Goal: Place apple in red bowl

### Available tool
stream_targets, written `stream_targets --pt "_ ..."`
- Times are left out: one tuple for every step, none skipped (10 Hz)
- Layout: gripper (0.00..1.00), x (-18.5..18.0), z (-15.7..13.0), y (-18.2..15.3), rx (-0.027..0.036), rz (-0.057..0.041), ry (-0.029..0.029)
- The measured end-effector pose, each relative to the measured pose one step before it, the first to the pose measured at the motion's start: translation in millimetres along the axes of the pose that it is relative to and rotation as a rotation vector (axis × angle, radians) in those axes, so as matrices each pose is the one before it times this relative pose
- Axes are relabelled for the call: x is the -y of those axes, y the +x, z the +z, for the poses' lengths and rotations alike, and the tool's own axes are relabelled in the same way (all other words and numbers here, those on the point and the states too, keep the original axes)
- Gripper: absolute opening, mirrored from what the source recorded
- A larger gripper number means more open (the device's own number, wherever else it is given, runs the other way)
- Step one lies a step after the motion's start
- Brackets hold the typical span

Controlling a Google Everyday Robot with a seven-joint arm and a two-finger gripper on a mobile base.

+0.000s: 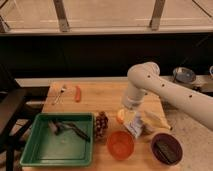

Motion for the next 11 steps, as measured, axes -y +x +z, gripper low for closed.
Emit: stream_targets --pt "0.51 -13.75 1.91 -7.34 0.00447 -0.0106 -0.0198" --pt "0.57 -10.55 2.88 -5.17 0.00562 -0.00688 -0.02012" --pt "0.73 -19.2 10.55 -6.18 0.01547 -0.00238 -0.04951" --pt "0.78 -5.61 6.48 0.44 0.00656 0.00474 -0.02123" --pt "0.8 -5.94 10.29 1.92 0.00948 0.01083 -0.02804" --pt "0.8 -7.53 13.96 3.28 0.01865 0.01781 -0.03102" --pt "0.8 -9.3 12.1 5.01 0.01851 0.02331 -0.02572" --pt "0.8 -4.88 8.57 3.1 0.02593 0.02797 -0.00754" --pt "0.8 -4.55 4.8 3.85 0.0138 0.0219 -0.00772" --pt "0.8 -1.72 2.26 4.65 0.01003 0.02291 0.00201" --pt "0.8 0.33 -0.11 1.9 0.00035 0.0136 0.00678"
